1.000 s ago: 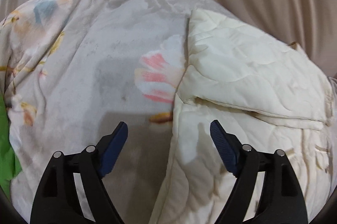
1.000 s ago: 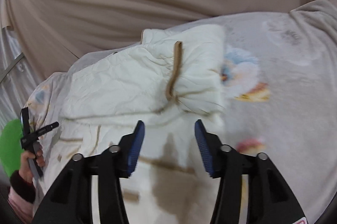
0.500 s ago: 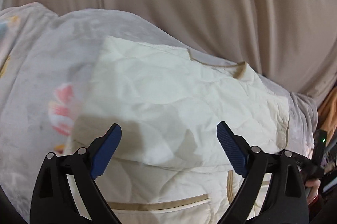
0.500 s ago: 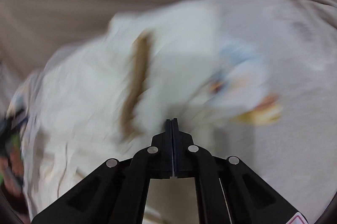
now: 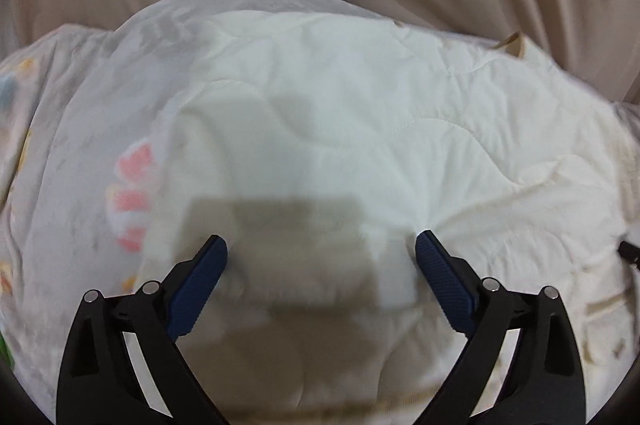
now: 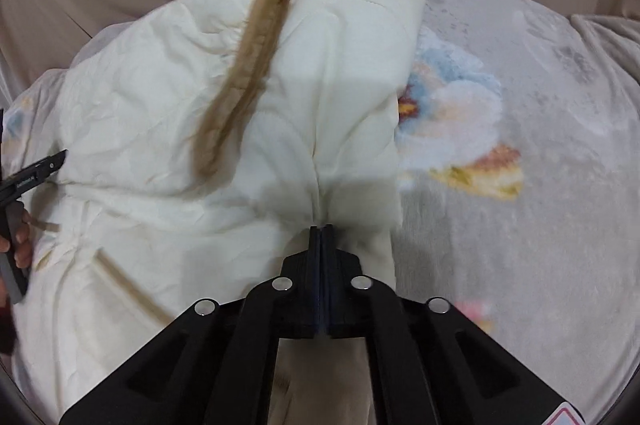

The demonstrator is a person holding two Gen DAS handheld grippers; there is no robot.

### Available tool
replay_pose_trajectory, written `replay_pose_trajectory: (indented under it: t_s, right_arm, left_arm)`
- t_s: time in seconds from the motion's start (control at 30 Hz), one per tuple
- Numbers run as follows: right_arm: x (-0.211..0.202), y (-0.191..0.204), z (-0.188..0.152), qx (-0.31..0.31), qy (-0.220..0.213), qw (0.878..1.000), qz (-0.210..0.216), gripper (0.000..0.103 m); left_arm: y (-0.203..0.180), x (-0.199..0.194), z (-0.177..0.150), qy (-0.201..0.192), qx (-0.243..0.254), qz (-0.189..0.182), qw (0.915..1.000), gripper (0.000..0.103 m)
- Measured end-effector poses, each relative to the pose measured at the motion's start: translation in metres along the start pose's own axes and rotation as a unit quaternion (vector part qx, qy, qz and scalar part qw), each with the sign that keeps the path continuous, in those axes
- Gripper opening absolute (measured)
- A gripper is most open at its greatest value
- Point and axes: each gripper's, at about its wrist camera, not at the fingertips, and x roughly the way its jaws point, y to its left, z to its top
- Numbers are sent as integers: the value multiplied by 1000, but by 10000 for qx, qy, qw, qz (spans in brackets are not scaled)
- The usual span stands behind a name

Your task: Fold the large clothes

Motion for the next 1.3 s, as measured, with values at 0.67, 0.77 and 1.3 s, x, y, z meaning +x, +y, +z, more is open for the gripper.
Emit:
replay_pose_trajectory:
  t_s: [0.67, 0.77, 1.3]
  right_arm:
    - [-92, 3, -191, 1130, 170, 9778, 1756, 27]
    - [-108, 10, -193, 1191, -116, 9798, 1604, 11]
    - [-337, 36, -321, -117, -2780, 9402, 1966, 8]
  left_arm:
    - [121, -123, -184, 583, -1646, -1457, 9738, 51]
    - [108, -133, -183, 537, -1525, -1538, 9748, 20]
    - [95, -385, -274, -1555, -1202, -2620, 9448, 10]
